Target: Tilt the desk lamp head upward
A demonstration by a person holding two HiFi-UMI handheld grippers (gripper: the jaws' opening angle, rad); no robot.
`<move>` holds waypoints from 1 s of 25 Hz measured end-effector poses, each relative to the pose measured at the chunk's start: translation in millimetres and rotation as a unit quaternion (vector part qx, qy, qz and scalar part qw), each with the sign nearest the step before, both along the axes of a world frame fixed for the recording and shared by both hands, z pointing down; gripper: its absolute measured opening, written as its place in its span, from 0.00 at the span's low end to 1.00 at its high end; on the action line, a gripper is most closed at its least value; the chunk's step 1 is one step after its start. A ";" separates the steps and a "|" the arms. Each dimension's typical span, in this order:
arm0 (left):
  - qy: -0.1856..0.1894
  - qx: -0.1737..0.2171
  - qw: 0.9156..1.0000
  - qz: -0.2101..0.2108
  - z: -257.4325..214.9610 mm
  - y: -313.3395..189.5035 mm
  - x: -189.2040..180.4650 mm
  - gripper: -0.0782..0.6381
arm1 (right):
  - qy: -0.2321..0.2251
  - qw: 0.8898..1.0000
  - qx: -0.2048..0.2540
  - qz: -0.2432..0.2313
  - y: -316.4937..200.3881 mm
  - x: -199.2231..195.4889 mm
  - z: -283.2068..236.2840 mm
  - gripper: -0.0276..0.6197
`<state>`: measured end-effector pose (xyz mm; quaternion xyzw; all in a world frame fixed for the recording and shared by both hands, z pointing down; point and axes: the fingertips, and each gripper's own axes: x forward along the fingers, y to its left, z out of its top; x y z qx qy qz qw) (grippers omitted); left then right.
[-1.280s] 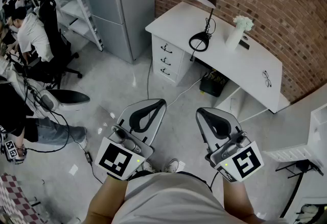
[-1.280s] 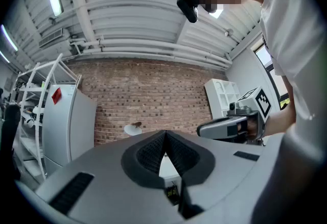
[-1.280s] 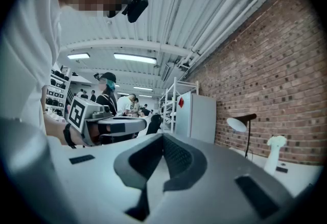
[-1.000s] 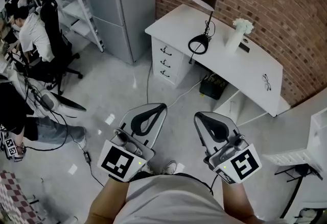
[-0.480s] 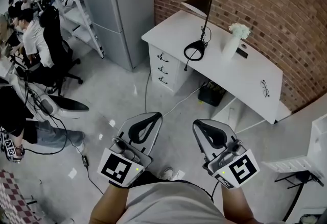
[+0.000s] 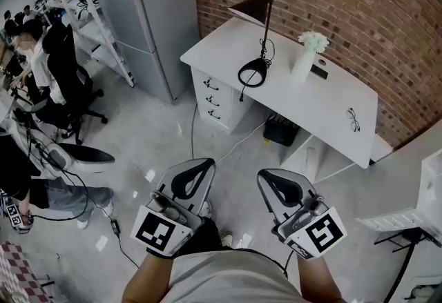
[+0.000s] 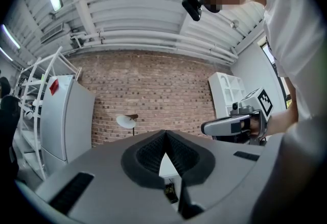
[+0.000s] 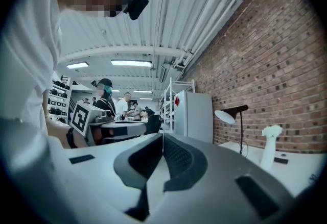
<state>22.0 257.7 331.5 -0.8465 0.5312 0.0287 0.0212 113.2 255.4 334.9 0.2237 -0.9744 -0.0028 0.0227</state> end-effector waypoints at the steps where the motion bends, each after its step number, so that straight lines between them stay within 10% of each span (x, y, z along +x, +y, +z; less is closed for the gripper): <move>1: 0.000 -0.001 1.000 0.002 -0.2 -4.2 1.9 0.12 | 0.001 1.000 -0.002 0.001 -3.1 1.5 0.7 0.07; 25: 0.025 0.007 0.997 0.073 8.3 -223.9 -64.7 0.12 | 0.024 0.997 -0.011 0.066 -202.8 -69.0 7.0 0.07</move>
